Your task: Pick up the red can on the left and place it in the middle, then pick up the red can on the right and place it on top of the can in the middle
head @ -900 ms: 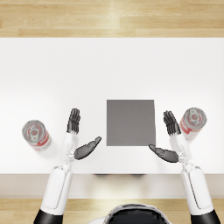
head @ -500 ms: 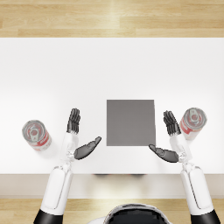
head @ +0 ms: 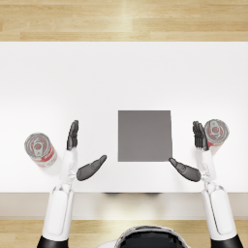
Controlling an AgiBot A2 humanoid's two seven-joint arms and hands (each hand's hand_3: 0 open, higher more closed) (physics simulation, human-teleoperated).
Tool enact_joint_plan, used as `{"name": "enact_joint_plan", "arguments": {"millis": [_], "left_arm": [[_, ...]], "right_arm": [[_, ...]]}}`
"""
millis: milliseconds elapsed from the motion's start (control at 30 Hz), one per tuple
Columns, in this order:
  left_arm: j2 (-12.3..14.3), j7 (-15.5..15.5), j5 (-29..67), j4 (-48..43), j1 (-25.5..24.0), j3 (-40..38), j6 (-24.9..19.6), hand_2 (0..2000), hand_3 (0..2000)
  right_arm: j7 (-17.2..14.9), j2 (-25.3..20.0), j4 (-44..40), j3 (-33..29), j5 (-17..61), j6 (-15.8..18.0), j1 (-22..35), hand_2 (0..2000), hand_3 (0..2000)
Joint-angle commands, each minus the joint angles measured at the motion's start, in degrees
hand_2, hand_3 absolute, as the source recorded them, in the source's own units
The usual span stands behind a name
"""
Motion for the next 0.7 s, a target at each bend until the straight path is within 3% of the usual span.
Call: {"name": "enact_joint_plan", "arguments": {"millis": [33, 167, 400, 700], "left_arm": [[0.3, -0.1, 2.6, -3.8, -1.0, -9.9, -0.1, 0, 0], [2.1, -0.3, 10.8, -4.9, -3.5, -18.2, -0.3, 0, 0], [5.2, -0.4, 13.8, -3.5, -6.8, -29.1, -0.4, 0, 0], [8.3, -0.4, 14.1, 5.7, -11.3, -27.6, -0.4, 0, 0]], "right_arm": [[0.1, -0.1, 3.1, -7.3, 2.6, -0.1, 0.1, 0, 0], [0.3, -0.5, 2.6, -13.3, 9.2, -0.3, -0.5, 0, 0], [0.4, -1.6, -0.6, -17.2, 11.4, -0.4, -4.6, 0, 0], [0.4, -2.5, -13.3, -16.2, 11.6, -0.4, -5.3, 0, 0]]}}
